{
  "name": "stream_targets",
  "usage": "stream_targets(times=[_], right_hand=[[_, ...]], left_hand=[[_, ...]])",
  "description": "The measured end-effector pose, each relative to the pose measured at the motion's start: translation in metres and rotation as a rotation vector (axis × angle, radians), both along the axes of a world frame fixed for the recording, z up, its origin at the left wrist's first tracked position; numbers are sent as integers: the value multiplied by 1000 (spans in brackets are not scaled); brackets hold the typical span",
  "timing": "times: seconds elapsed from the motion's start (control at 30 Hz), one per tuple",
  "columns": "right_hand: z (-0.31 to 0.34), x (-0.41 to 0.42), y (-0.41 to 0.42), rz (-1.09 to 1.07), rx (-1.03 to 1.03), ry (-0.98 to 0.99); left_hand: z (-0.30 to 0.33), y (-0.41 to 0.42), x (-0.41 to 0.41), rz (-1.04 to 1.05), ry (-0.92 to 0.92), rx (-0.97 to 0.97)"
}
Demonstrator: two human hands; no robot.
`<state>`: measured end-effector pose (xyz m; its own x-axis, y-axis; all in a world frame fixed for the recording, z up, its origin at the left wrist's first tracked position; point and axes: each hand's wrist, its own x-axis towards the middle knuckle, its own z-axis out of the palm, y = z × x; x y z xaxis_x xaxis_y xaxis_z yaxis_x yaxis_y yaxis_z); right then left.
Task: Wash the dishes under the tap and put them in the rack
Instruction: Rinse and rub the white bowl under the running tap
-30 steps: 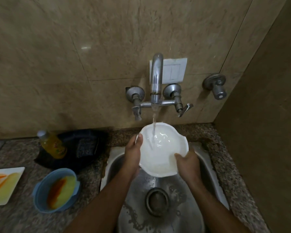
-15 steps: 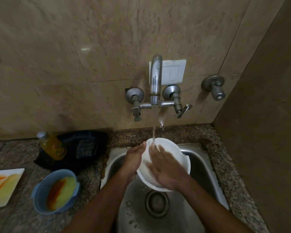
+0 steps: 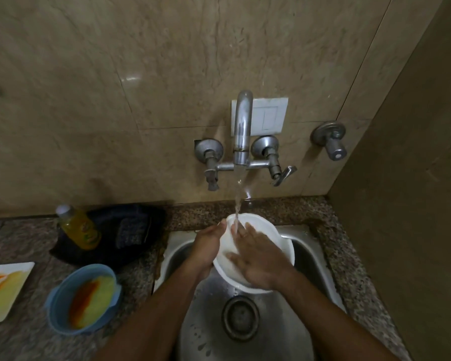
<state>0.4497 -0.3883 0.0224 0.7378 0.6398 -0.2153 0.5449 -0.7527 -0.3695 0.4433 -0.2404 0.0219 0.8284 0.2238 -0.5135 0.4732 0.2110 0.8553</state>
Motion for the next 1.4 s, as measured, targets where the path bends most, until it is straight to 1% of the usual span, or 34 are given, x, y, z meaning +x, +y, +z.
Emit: stream_targets(times=[0.03,0.13,0.17,0.23,0.27,0.37,0.43,0.5,0.53,0.6,0.63,0.67,0.73,0.8,0.87,0.9,0.97,1.0,1.07,1.1,1.13,1.2,1.23,1.27,1.33,1.4], right_hand=[[4,-1,3,-12,7,11],[9,-9,11,67,109,128],[8,-6,10,60,81,121],[3,4,6,-36,-21,62],[5,4,6,-52,-22,48],[13,-6,8,61,64,103],[12,1,2,26,-5,59],[7,4,4,-60,-30,-24],[8,-1,8,-45,22,-36],[8,-11,11,43,114,15],[9,-10,7,68,97,14],[6,-2,1,46,40,-17],[3,11,-2,-65,-46,-115],[4,5,7,-54,19,-124],[6,-5,10,16,99,-56],[9,-3,7,18,93,-53],[11,7,2,-58,33,-106],[10,7,4,-75,44,-129],[15,-2,9,-3,156,-97],[13,-5,8,58,173,-76],[13,-6,4,94,135,-93],[10,2,-2,18,51,-189],[9,2,0,-37,73,-208],[12,-2,4,-46,121,-197],[12,-9,4,38,168,-134],[11,-5,-10,96,81,-175]], left_hand=[[2,0,1,7,-9,8],[4,-1,1,-9,-16,42],[2,-1,0,-8,-10,27],[3,-1,1,15,-8,-15],[4,-1,2,24,-19,-14],[4,-1,2,-22,-24,3],[3,-2,1,-14,-40,-54],[7,-5,5,-2,-62,-41],[9,-5,8,-21,-66,-10],[13,-6,10,-33,-62,25],[11,-7,10,-34,-61,13],[9,-7,10,-39,-50,-14],[12,-9,11,-14,-64,-37],[15,-10,17,-43,-93,-8],[16,-10,17,-47,-92,17],[14,-10,16,-45,-81,-8],[14,-12,15,-22,-76,-65],[16,-13,17,-19,-85,-70],[19,-11,23,-38,-108,-38],[20,-10,25,-46,-115,-52],[21,-9,26,-49,-116,-74],[20,-9,28,-56,-133,-93],[20,-11,29,-50,-143,-90],[22,-14,31,-39,-151,-84],[23,-17,31,-7,-173,-112],[18,-18,29,22,-177,-145]])
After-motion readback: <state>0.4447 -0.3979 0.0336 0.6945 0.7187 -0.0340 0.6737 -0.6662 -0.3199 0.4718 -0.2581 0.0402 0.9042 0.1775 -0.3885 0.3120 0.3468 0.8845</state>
